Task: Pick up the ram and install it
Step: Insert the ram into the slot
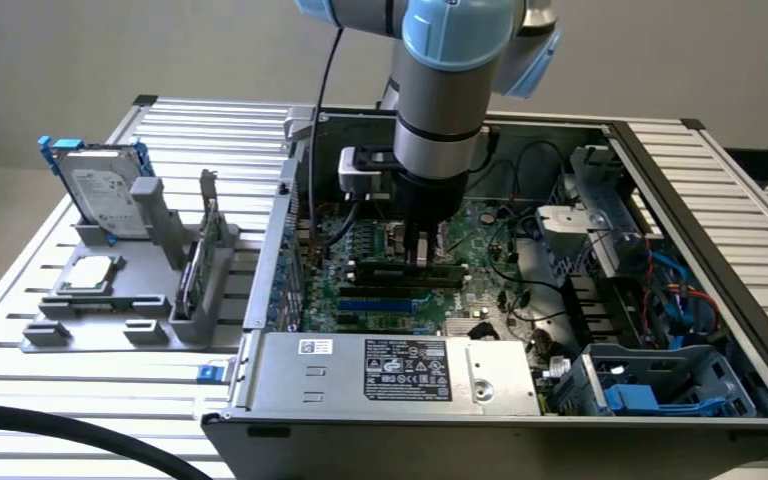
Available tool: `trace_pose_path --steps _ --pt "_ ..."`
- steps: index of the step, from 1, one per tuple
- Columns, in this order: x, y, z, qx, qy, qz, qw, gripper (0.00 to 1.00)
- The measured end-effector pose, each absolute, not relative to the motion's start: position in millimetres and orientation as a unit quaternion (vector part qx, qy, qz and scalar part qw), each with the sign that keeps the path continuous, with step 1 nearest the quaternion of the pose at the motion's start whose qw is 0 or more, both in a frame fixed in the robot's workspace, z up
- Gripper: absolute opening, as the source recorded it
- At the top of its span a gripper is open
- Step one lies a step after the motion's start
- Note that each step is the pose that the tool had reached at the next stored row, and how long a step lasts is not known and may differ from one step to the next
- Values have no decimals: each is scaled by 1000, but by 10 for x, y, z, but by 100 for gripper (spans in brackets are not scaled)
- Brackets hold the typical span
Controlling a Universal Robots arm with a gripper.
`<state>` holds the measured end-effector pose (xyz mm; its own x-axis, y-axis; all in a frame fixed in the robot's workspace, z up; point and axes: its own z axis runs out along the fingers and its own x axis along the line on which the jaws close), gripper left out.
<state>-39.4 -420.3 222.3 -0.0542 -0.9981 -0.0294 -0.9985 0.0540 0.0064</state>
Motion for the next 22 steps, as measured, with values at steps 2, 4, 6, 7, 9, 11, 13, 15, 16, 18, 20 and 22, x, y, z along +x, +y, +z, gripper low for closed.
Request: trace_pose_path --steps 2,4,6,7,9,11,13,15,16,18,20,22 --pt "-394 -4203 2223 -688 726 12 8 14" --pt "-394 -4203 2223 -688 726 13 8 14" --pt "-394 -4203 2223 -687 726 13 8 14" --pt "-393 -4203 2223 -687 726 13 8 14" --pt "-393 -4203 2223 -687 727 13 8 14" --pt "-393 -4203 2223 -686 727 13 8 14" --pt "-393 -4203 2223 -686 728 13 8 14" --pt "-393 -4201 2223 -685 728 13 8 14" --pt "-393 -4201 2223 -685 728 13 8 14" --pt "-394 -4200 2223 -685 729 13 8 14" --pt "-397 -4200 2223 -684 729 13 8 14" --pt "-399 -4201 2222 -684 729 13 7 14"
